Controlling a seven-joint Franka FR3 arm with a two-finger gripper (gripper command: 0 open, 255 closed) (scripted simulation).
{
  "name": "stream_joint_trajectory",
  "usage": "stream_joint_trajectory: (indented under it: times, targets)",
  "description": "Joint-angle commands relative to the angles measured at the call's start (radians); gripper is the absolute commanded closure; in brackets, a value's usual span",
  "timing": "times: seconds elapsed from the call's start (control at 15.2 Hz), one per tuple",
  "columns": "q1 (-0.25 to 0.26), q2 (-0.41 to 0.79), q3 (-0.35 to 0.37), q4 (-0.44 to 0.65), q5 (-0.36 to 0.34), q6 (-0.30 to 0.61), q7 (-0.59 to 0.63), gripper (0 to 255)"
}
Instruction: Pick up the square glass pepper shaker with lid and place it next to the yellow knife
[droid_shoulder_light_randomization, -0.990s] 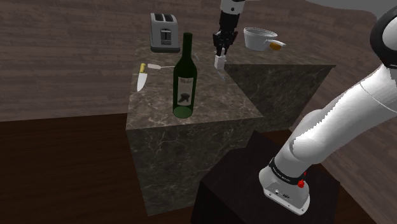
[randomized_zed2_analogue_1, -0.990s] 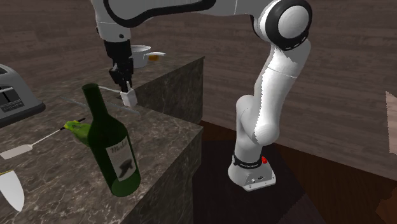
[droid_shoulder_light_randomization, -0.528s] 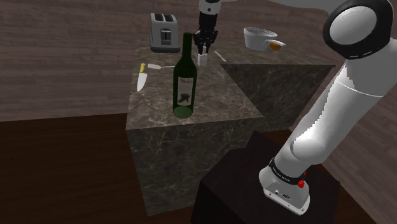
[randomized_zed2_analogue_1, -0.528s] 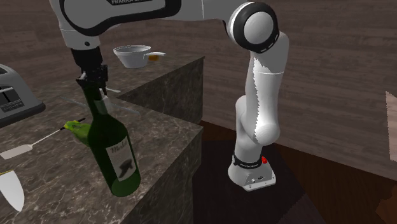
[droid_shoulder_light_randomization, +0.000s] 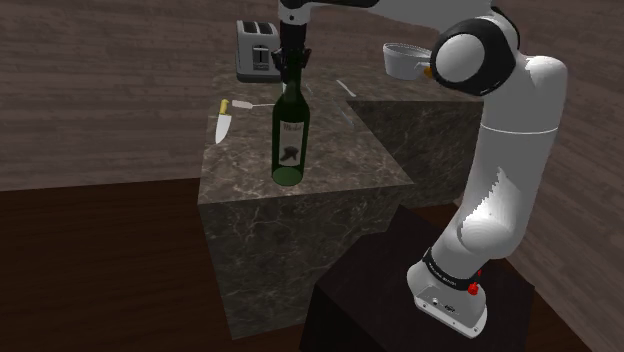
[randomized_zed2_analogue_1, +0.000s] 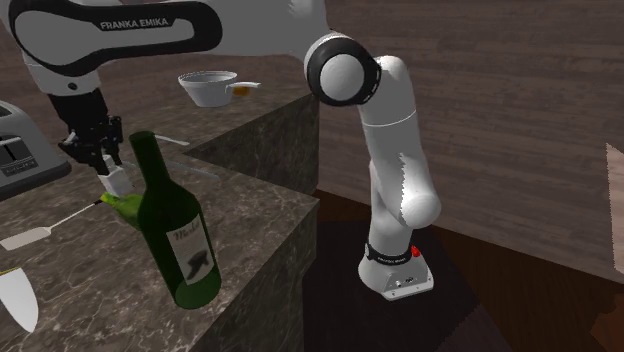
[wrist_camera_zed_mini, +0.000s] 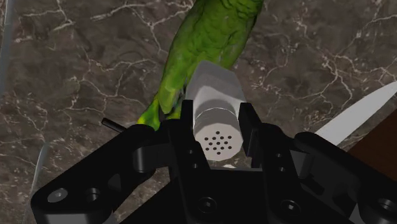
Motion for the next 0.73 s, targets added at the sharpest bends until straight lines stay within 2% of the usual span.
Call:
stream_joint_trajectory:
  times: [0.0, 0.13, 0.2, 0.66]
  targets:
    - [0.006, 0.102, 0.004, 0.137, 0.002, -0.035, 0.010, 255]
    - [0.012, 0.227, 0.007, 0.319, 0.004, -0.094, 0.018, 255]
    - [0.015, 0.322, 0.008, 0.470, 0.005, -0.149, 0.022, 255]
    - [0.017, 0.261, 0.008, 0.271, 0.004, -0.012, 0.028, 255]
